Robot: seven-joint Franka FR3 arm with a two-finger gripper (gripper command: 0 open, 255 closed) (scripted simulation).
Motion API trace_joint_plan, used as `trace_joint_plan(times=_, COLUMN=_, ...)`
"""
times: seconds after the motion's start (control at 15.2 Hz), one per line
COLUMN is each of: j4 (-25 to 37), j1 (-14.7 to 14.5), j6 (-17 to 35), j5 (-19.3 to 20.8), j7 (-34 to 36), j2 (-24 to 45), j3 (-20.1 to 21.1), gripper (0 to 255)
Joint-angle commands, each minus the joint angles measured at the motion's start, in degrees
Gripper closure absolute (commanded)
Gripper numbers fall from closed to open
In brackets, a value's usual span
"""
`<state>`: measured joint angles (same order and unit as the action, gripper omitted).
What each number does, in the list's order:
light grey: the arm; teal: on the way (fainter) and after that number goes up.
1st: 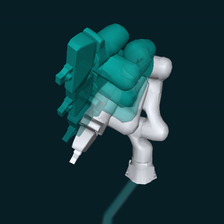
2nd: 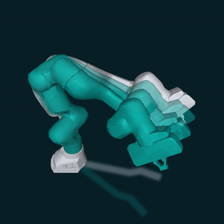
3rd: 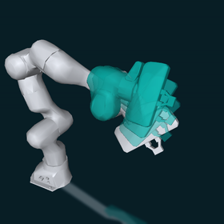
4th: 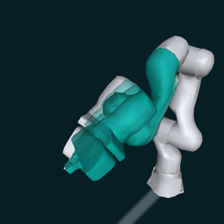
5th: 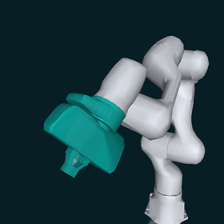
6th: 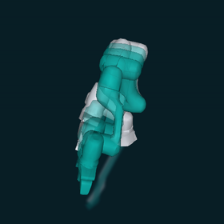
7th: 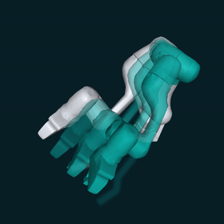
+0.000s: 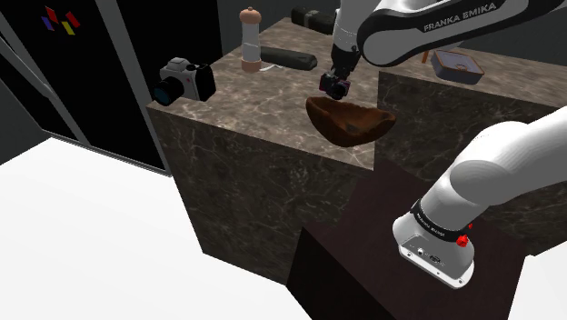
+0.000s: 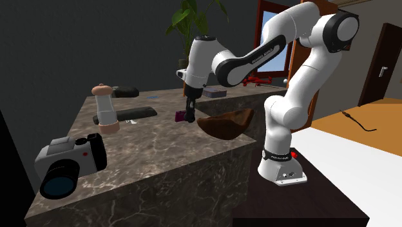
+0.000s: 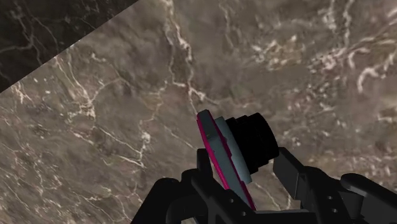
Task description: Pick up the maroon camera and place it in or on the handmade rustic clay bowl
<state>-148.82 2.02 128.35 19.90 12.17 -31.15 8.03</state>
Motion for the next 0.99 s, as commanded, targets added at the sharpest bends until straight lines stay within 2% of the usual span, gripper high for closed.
trace_joint_plan(times=0.0, j4=0.0, j1=0.0, j6=0.0, j5=0.0, j7=0.0, j2=0.0, j3=0.0, gripper=255)
trace_joint_plan(times=0.33, j4=0.0, j1=0.0, j6=0.0, j5=0.0, j7=0.0, j2=0.0, j3=0.0, gripper=255)
trace_joint_plan(times=0.92, j4=5.3, j1=-0.7, j6=-7.1, j5=-1.6, j7=-2.8, j2=-2.0, j3=-0.5, gripper=255)
